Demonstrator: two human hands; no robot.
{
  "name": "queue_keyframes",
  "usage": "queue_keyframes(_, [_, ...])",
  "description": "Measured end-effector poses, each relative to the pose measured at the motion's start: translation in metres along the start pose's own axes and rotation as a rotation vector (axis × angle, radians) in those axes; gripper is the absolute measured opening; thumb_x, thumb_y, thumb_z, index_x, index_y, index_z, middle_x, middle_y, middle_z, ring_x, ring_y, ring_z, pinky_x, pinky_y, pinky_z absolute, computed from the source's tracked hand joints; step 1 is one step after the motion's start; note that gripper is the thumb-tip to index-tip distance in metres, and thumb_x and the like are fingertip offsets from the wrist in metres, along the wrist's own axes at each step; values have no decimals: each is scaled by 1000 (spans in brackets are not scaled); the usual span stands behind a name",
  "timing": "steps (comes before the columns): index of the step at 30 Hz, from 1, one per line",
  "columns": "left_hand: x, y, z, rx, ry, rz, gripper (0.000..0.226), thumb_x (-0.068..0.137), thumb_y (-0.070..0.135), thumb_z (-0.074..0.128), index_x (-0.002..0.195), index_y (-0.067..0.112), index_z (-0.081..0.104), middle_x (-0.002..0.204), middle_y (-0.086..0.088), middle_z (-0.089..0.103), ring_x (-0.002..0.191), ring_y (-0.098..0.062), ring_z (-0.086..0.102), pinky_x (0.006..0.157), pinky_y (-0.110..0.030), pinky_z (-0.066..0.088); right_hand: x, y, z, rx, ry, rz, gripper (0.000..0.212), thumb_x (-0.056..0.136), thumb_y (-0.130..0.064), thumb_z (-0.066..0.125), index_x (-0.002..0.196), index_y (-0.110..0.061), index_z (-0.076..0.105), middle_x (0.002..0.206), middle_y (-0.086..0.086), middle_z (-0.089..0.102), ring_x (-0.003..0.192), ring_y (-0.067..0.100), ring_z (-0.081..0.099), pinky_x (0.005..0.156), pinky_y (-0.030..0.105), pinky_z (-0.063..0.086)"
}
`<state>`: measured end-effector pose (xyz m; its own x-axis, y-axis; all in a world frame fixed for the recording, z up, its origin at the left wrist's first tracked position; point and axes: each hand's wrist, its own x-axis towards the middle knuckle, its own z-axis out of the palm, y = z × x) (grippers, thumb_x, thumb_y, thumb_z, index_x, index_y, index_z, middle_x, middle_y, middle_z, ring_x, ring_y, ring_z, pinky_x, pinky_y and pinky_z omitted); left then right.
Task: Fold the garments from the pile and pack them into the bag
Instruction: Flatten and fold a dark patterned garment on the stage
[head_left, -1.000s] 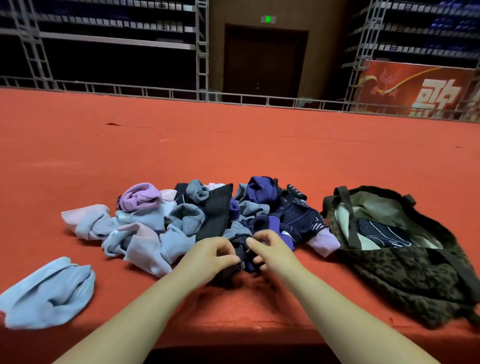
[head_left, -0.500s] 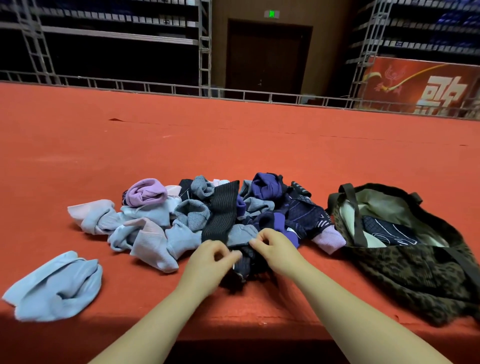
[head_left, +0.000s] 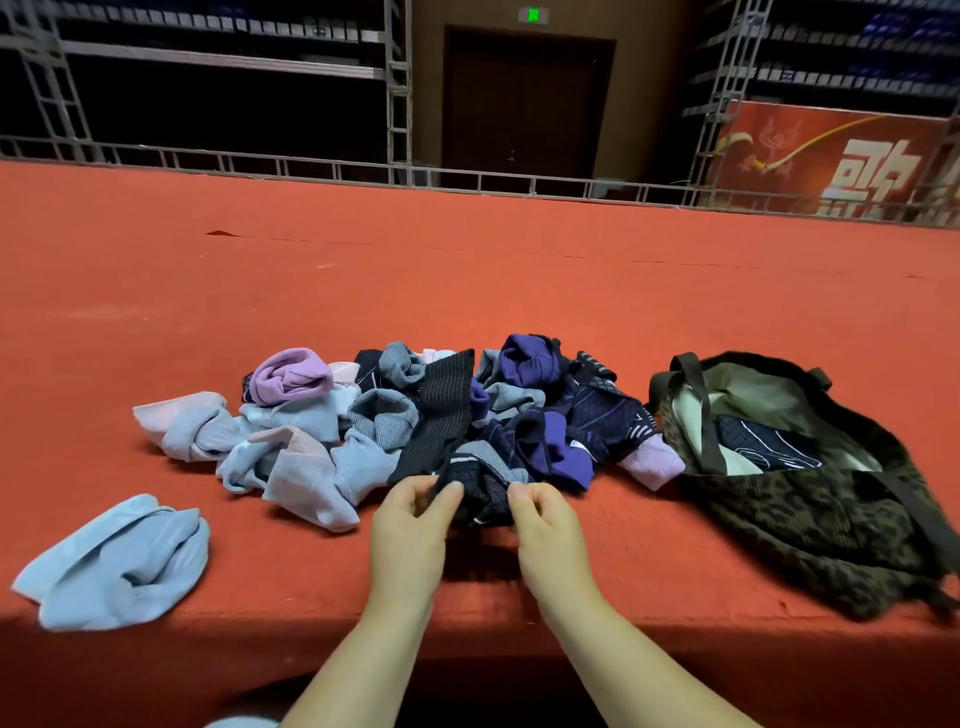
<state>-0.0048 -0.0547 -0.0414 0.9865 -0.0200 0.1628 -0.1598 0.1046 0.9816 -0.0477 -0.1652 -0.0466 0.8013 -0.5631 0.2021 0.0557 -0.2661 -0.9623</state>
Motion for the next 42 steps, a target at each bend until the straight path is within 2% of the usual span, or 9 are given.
queue_keyframes(7, [16,-11,-31,-213,107,-108,24,95,18,54,74,11,64,76,-4,66,77,-17,57,78,-34,45,6,11,-33,115,55,187,34,101,-24,40,78,-13,62,80,1,65,76,17,57,70,30,43])
queue_keyframes(13, [18,-12,-45,-311,303,-153,27,98,21,48,73,15,57,75,0,56,76,-14,49,74,-34,41,14,17,-47,674,244,456,26,101,-20,43,85,-5,56,81,14,63,73,26,59,75,41,49])
queue_keyframes(18, [16,-15,-52,18,116,-143,28,96,23,51,72,11,60,76,-3,60,73,-16,52,70,-34,42,14,36,-60,212,31,368,43,96,-39,46,92,-2,69,92,15,73,89,33,66,87,48,51])
queue_keyframes(23, [10,-7,-53,193,-62,-91,22,96,19,52,77,12,62,77,2,64,73,-10,57,57,-10,41,19,26,-67,-161,-278,345,46,80,-59,56,85,-17,75,88,1,75,86,16,68,89,42,51])
queue_keyframes(28, [25,18,-59,192,227,161,26,96,14,47,71,14,55,68,2,53,66,-5,47,58,-9,36,19,-10,-65,12,144,58,38,99,-24,45,67,-13,63,69,-1,64,67,11,55,63,25,43])
queue_keyframes(30, [31,23,-61,213,192,246,27,96,14,48,70,19,54,68,5,53,64,0,47,62,-11,37,18,-18,-68,-75,180,-65,44,101,-22,41,60,-15,55,66,1,58,63,14,49,58,25,36])
queue_keyframes(35, [26,-4,-79,335,-337,-252,60,63,62,56,81,5,65,77,-9,57,71,-19,52,57,-28,39,17,14,-75,-875,-328,203,55,99,-52,22,83,-15,61,109,19,66,103,32,59,80,34,38])
queue_keyframes(38, [22,-4,-83,409,-455,-551,57,78,69,51,95,17,67,88,-3,67,78,-23,62,64,-30,46,19,10,-72,-978,-234,171,63,91,-67,24,106,-15,57,120,14,61,110,30,57,86,39,42])
queue_keyframes(42, [29,-2,-74,465,-380,-647,56,84,71,40,96,20,61,90,-1,65,86,-22,63,72,-31,53,24,4,-52,-931,-180,-31,52,86,-58,51,121,-19,50,120,6,56,112,28,55,87,39,45])
